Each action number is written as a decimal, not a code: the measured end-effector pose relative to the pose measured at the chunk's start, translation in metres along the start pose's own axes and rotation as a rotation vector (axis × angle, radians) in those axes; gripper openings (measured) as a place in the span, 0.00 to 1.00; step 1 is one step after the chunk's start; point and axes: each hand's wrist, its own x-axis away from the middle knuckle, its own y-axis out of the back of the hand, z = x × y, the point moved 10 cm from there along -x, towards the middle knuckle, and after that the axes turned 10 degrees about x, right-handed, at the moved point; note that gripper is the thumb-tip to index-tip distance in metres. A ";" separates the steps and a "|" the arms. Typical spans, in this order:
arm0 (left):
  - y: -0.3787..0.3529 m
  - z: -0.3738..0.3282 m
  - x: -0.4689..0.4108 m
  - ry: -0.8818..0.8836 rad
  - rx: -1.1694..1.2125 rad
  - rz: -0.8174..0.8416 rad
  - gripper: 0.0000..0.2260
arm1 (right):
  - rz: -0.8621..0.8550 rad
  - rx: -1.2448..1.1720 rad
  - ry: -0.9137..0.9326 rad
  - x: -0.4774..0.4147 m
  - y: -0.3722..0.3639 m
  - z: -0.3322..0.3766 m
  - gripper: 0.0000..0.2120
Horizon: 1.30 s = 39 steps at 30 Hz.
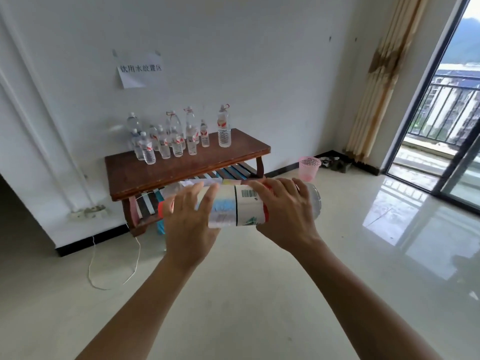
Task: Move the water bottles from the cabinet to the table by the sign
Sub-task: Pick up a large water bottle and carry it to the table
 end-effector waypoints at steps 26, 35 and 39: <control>-0.333 0.490 -0.179 1.352 1.125 -0.200 0.45 | 0.218 -0.238 0.161 -0.417 -0.508 0.073 0.42; -0.372 0.675 -0.183 1.669 1.425 -0.606 0.24 | 0.326 -0.281 0.264 -0.511 -0.630 0.220 0.42; -0.382 0.751 -0.184 1.731 1.261 -0.659 0.17 | 0.476 -0.333 0.252 -0.530 -0.689 0.256 0.43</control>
